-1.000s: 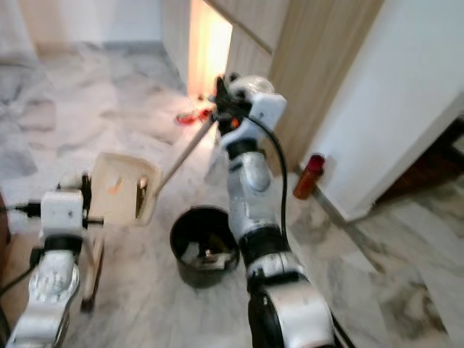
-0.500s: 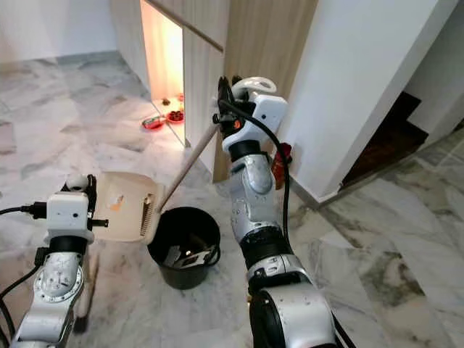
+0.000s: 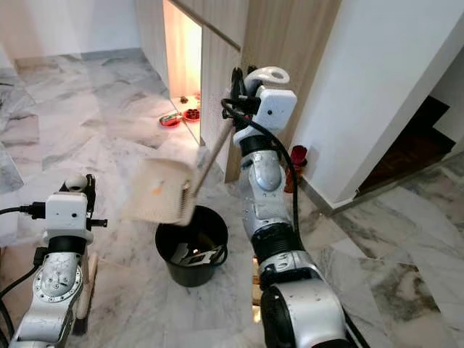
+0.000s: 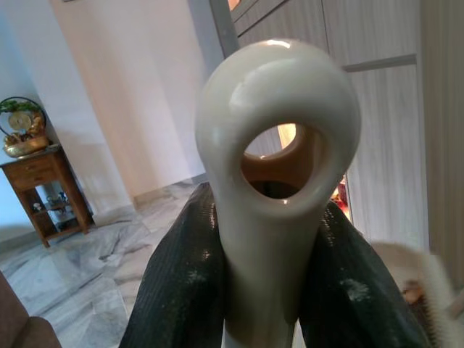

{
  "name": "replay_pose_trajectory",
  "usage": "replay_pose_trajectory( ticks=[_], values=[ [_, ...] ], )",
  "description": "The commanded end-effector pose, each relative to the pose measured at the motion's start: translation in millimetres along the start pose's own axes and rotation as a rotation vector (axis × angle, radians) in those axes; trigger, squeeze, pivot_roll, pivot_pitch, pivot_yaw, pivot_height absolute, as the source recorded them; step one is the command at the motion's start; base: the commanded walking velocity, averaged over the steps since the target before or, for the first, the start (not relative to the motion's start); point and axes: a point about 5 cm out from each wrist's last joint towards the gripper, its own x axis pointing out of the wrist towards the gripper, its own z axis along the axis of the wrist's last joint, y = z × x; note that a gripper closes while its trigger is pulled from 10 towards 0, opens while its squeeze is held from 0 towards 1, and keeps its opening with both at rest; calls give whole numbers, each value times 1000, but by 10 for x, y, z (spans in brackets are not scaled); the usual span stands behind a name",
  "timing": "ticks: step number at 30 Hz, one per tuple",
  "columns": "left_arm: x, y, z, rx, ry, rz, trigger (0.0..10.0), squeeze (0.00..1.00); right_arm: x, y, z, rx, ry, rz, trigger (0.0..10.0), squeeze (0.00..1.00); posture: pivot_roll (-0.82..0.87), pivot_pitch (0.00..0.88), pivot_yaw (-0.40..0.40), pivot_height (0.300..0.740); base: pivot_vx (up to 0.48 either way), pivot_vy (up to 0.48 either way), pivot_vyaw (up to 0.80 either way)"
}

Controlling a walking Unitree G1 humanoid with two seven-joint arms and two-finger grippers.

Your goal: Sweep floor

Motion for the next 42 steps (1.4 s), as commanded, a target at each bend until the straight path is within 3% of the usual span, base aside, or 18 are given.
replay_pose_trajectory(
  ticks=[1, 7, 9, 17, 19, 25, 32, 42],
  values=[
    [33, -22, 107, -13, -60, -8, 10000, 0, 110, 26, 199, -45, -108, 4, 10000, 0, 243, 0, -97, 740, 0, 0, 0],
    [29, -28, 110, -19, -61, -10, 10000, 0, 128, 46, 262, -132, -155, 49, 10000, 0, 244, 0, -99, 740, 0, 0, 0],
    [27, -31, 110, -21, -62, -12, 10000, 0, 125, 130, 322, -151, -204, 150, 10000, 0, 244, 0, -99, 740, 0, 0, 0],
    [24, -36, 110, -27, -62, -11, 10000, 0, 71, 290, 413, -146, -279, 326, 10000, 0, 242, 0, -104, 740, 0, 0, 0],
    [24, -38, 110, -28, -62, -11, 10000, 0, 65, 297, 412, -149, -281, 335, 10000, 0, 243, 0, -105, 740, 0, 0, 0],
    [16, -43, 109, -32, -62, -13, 10000, 0, -50, 446, 351, -224, -277, 530, 10000, 0, 243, 0, -105, 740, 0, 0, 0],
    [16, -55, 105, -36, -60, -19, 10000, 0, -106, 397, 205, -298, -198, 553, 10000, 0, 239, 0, -105, 740, 0, 0, 0],
    [16, -67, 101, -37, -58, -29, 10000, 0, -189, 368, 202, -361, -209, 629, 10000, 0, 231, 0, -97, 740, 0, 0, 0]
  ],
)
